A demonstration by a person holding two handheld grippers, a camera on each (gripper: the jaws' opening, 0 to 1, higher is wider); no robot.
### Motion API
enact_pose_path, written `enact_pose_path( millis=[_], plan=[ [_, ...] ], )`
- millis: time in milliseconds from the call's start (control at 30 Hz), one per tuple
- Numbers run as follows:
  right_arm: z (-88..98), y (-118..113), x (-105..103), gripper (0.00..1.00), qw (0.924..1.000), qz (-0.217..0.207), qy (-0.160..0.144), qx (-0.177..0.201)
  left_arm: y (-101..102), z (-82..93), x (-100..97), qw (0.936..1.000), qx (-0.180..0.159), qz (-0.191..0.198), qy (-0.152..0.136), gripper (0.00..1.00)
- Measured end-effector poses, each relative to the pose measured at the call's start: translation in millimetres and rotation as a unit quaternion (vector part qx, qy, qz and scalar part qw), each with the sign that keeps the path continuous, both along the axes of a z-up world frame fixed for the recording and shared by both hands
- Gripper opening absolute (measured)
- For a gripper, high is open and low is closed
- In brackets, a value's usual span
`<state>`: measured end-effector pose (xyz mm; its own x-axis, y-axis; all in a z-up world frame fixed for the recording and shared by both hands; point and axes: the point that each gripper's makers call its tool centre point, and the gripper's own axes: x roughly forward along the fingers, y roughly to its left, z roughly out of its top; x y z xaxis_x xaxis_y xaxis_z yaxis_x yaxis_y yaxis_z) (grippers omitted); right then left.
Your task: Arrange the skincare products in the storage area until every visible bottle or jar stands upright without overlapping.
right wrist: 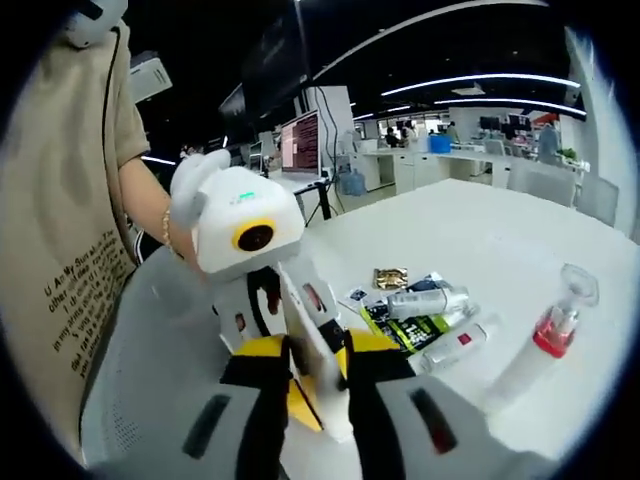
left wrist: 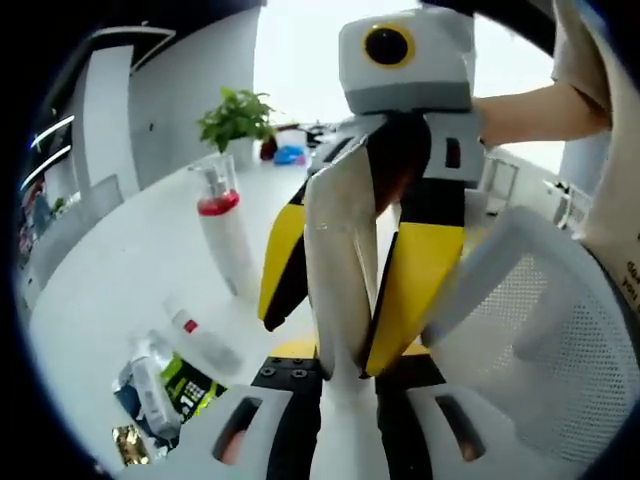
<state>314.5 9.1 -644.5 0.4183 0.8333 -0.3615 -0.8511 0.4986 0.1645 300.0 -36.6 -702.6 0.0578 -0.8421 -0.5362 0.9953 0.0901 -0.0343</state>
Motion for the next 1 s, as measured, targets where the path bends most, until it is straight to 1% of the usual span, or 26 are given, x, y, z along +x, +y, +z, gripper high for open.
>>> enact_pose_path(
  millis=[67,100,233,500,533,700,867,1000],
  plan=[
    [1.9,-5,6,0.24,0.9995,-0.025,0.003,0.016,-5,0.2,4.8,1.0000,0.001,-0.003,-0.002,0.15],
    [2.3,-8,8,0.25,0.9991,-0.036,0.004,0.022,-8,0.3,7.1,1.0000,0.001,-0.006,-0.007,0.15],
    [3.7,-21,15,0.28,0.9973,-0.067,-0.001,0.031,-16,0.4,16.5,0.9999,-0.003,-0.011,-0.010,0.15],
    [-1.5,-44,17,0.42,0.9939,-0.107,0.000,0.025,-26,0.8,35.9,0.9998,-0.005,-0.012,-0.014,0.15],
    [-2.0,-51,17,0.44,0.9924,-0.120,0.002,0.027,-29,1.2,41.3,0.9998,-0.006,-0.011,-0.016,0.15],
    [-4.6,-66,16,0.55,0.9879,-0.153,0.004,0.027,-35,2.0,56.4,0.9997,-0.007,-0.011,-0.019,0.15],
    [-8.9,-79,14,0.61,0.9839,-0.177,0.008,0.025,-39,2.6,72.8,0.9997,-0.010,-0.004,-0.021,0.15],
    [-10.5,-86,13,0.63,0.9819,-0.187,0.012,0.027,-42,3.3,85.5,0.9997,-0.013,0.007,-0.021,0.15]
  ],
)
